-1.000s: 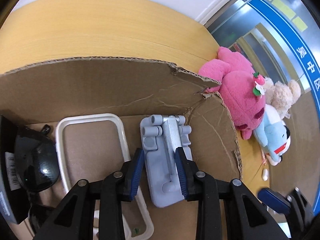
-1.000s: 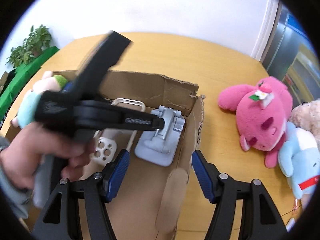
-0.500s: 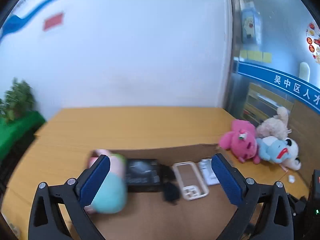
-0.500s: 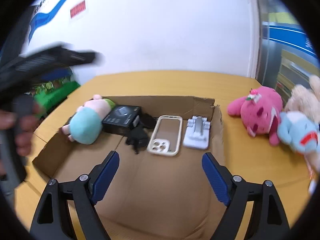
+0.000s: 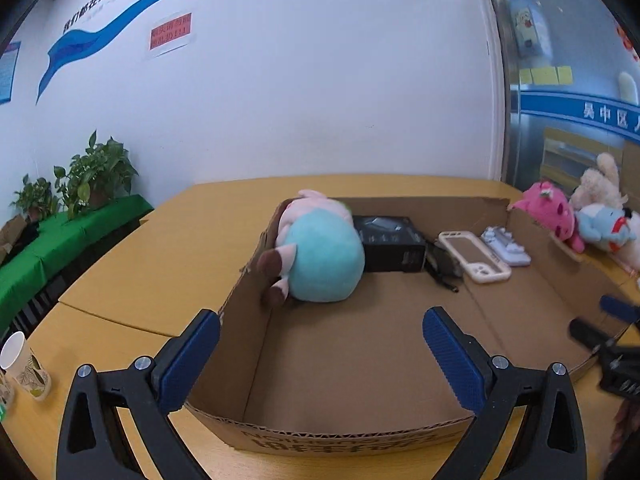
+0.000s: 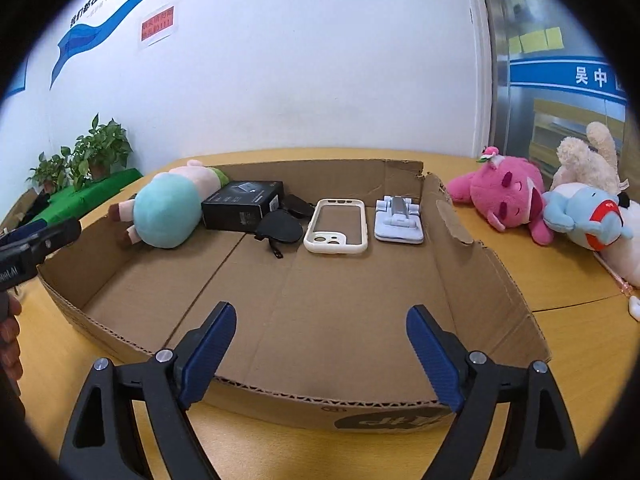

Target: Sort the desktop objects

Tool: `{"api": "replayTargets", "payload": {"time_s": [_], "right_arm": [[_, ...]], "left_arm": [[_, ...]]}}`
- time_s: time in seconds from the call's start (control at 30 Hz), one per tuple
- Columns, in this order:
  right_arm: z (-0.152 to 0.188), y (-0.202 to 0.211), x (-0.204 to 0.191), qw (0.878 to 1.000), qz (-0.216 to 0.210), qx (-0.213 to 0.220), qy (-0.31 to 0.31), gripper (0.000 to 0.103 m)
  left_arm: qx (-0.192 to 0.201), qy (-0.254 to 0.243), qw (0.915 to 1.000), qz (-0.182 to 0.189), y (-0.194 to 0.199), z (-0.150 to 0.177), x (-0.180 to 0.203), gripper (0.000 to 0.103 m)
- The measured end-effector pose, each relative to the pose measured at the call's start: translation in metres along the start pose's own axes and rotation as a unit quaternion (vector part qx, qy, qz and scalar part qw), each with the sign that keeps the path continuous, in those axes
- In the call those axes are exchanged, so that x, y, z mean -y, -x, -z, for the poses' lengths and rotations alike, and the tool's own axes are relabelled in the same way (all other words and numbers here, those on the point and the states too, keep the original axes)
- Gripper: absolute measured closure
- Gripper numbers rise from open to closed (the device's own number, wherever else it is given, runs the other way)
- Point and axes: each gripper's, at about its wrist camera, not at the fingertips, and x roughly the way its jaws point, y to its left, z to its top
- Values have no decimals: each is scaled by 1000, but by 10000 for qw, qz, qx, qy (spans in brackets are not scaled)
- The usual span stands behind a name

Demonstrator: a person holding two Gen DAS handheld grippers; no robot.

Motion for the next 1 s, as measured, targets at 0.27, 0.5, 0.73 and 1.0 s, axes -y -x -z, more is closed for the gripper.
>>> {"api": "replayTargets", "payload": {"time_s": [0.27,0.5,0.73,1.0], "right_arm": [[4,-4,3,9996,173,218,-29,1],[4,-9,4,9996,200,189,-34,0],[5,-9,4,9996,196,180,-27,0],[4,-9,4,9996,196,180,-27,0]], "left_arm": [[-63,-74,10000,-12,-23,20,11,0],[-144,-36,9999,48,-27,17,11,0],[-151,-37,9999,54,-27,14,11,0],[-155,-36,9999,53,-28,14,11,0]]}}
